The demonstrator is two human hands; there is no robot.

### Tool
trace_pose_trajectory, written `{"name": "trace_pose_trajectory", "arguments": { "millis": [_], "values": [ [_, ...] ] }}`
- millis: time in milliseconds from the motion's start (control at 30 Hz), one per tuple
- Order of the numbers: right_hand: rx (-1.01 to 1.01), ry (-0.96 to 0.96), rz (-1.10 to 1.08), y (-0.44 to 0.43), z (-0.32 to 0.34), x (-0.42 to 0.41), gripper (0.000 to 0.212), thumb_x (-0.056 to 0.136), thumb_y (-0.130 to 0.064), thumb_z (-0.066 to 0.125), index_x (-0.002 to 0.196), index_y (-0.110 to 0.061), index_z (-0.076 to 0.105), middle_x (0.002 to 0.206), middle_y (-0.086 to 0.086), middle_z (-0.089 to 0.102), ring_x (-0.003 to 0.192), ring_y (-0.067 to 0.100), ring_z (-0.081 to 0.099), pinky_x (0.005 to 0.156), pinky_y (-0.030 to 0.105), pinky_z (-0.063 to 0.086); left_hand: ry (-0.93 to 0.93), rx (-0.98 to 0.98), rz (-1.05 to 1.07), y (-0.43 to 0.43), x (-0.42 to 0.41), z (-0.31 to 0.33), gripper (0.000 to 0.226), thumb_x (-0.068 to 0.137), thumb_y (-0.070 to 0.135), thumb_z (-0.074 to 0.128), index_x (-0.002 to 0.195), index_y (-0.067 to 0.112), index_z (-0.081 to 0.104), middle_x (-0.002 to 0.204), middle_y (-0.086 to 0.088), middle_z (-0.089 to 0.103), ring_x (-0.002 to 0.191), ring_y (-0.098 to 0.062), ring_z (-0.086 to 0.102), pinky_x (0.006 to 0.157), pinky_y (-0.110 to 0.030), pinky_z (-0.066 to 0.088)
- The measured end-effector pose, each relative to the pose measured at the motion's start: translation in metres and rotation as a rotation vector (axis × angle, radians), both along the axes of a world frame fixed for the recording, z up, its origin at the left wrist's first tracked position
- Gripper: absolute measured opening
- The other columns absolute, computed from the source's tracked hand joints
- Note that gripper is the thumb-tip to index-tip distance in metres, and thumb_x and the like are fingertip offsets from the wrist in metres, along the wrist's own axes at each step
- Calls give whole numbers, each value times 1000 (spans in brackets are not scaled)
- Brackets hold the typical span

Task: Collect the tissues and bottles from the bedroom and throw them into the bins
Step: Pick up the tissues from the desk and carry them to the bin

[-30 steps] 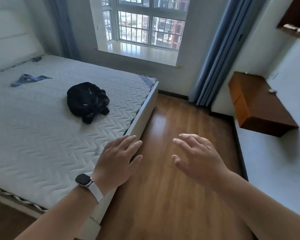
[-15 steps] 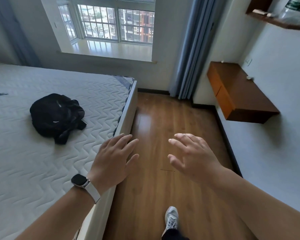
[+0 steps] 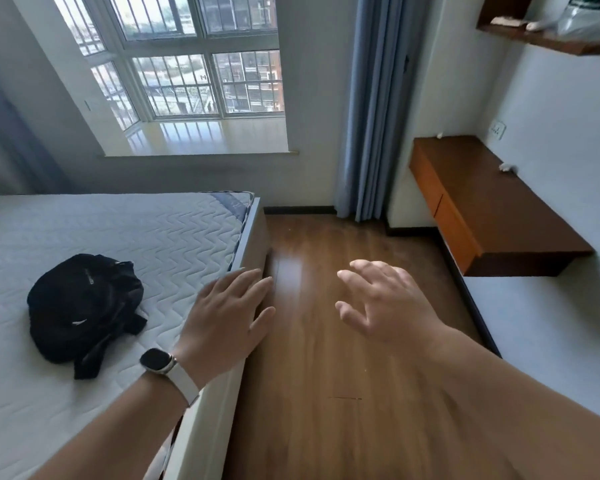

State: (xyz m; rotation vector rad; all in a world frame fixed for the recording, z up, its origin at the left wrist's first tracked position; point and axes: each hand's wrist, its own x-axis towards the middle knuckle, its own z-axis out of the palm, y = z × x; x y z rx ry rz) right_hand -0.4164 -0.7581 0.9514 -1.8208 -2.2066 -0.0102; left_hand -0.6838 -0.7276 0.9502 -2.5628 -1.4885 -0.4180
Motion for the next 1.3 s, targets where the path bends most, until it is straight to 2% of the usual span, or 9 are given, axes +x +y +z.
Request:
{"name": "trace_pose_trajectory", "arguments": {
  "millis": [167, 333, 500, 633, 700, 933, 1300],
  "values": [
    [-56, -2, -36, 44, 0, 42, 66, 85, -59, 28, 133, -22, 54, 139, 4, 50, 129, 25, 44, 106, 46, 31, 57, 5, -113, 54, 48, -6, 47, 91, 45, 45, 130, 22, 58, 132, -1, 60, 126, -24, 51, 103, -38, 31],
    [-53, -20, -85, 98, -5, 64, 61, 87, -56, 33, 128, -20, 59, 133, 6, 55, 123, 26, 50, 102, 46, 37, 42, 10, -141, 122, 73, -9, 46, 91, 45, 46, 128, 21, 58, 131, -1, 60, 124, -23, 52, 103, -34, 28],
    [-79, -60, -143, 162, -18, 70, 59, 87, -56, 35, 125, -20, 61, 129, 6, 58, 118, 27, 53, 98, 46, 41, -2, -30, -212, 201, 83, -27, 47, 92, 48, 45, 131, 24, 55, 133, 2, 58, 128, -20, 47, 104, -34, 32],
    [-113, -89, -191, 230, -20, 67, 61, 89, -57, 30, 130, -21, 57, 135, 5, 54, 124, 24, 48, 103, 43, 37, -68, -58, -258, 283, 86, -40, 46, 92, 47, 45, 131, 26, 54, 133, 3, 57, 127, -21, 49, 101, -39, 40],
    [-133, -97, -222, 265, -19, 62, 62, 89, -58, 29, 133, -21, 54, 139, 5, 50, 127, 23, 45, 105, 41, 33, -81, -91, -267, 325, 84, -43, 46, 92, 48, 46, 132, 27, 53, 134, 4, 57, 128, -21, 49, 102, -39, 40],
    [-124, -121, -321, 377, -2, 56, 60, 90, -56, 30, 133, -21, 54, 139, 5, 50, 128, 23, 44, 105, 41, 34, -70, -86, -349, 465, 88, -38, 48, 93, 50, 44, 134, 27, 54, 138, 3, 55, 130, -21, 47, 104, -40, 40],
    [-173, -67, -483, 458, -17, 117, 59, 92, -56, 30, 135, -22, 51, 142, 4, 47, 129, 22, 42, 105, 40, 34, -63, -99, -519, 578, 176, -45, 49, 90, 48, 48, 133, 25, 56, 135, 3, 57, 128, -22, 50, 101, -41, 40]
  ]
}}
